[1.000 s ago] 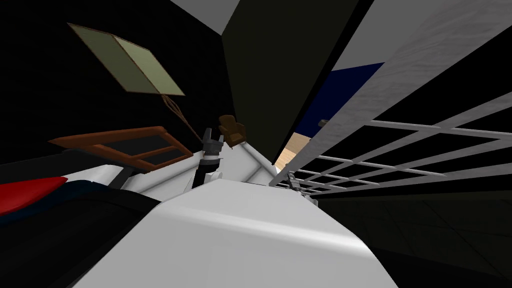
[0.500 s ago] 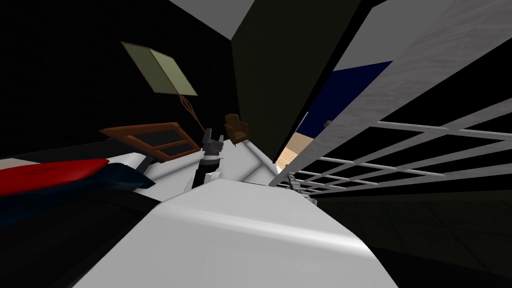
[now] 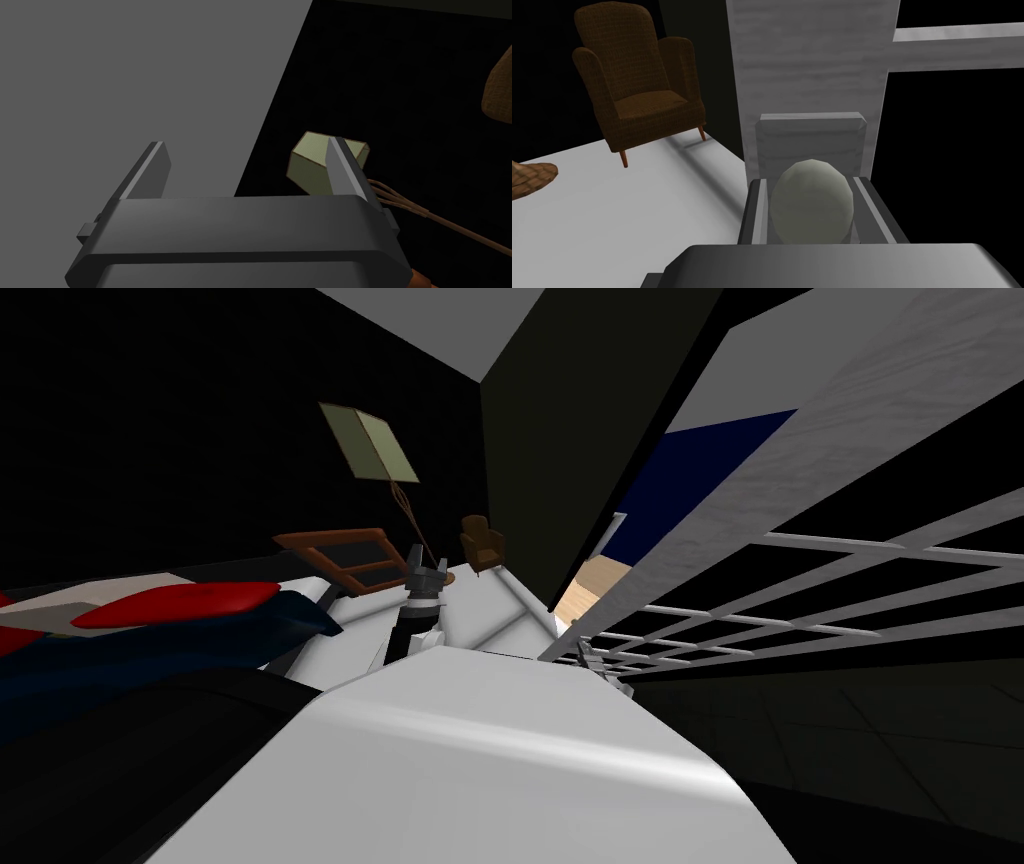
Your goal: Pull the door open
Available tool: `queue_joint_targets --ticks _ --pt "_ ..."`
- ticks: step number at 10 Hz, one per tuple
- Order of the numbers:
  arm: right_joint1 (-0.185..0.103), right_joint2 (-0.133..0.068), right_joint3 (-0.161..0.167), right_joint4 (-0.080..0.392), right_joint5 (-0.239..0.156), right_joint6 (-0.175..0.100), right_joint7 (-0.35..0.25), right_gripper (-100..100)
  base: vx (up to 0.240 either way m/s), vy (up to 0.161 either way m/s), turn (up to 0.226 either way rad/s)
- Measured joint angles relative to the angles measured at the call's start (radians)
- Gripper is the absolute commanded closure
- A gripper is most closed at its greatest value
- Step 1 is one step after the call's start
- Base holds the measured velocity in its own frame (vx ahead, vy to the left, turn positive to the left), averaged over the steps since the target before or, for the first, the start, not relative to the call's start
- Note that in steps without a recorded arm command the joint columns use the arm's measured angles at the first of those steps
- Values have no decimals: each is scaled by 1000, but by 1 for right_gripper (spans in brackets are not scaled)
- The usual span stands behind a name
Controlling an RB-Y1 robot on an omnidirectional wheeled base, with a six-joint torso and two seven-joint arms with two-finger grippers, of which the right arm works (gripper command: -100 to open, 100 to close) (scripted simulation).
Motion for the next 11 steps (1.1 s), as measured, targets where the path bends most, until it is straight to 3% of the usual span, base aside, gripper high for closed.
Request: queue_joint_targets --ticks 2,4,8,10,11 --pt "3 -3 9 8 1 -13 -7 100 -67 -16 33" --pt "12 -2 18 32 9 -49 -13 100 -54 -12 23" --pt "33 -8 42 86 29 -141 -32 100 -59 -26 22" --pt "26 2 55 146 40 -190 -48 100 -46 -31 25" --pt "46 -8 59 124 43 -197 -46 100 -43 -29 12"
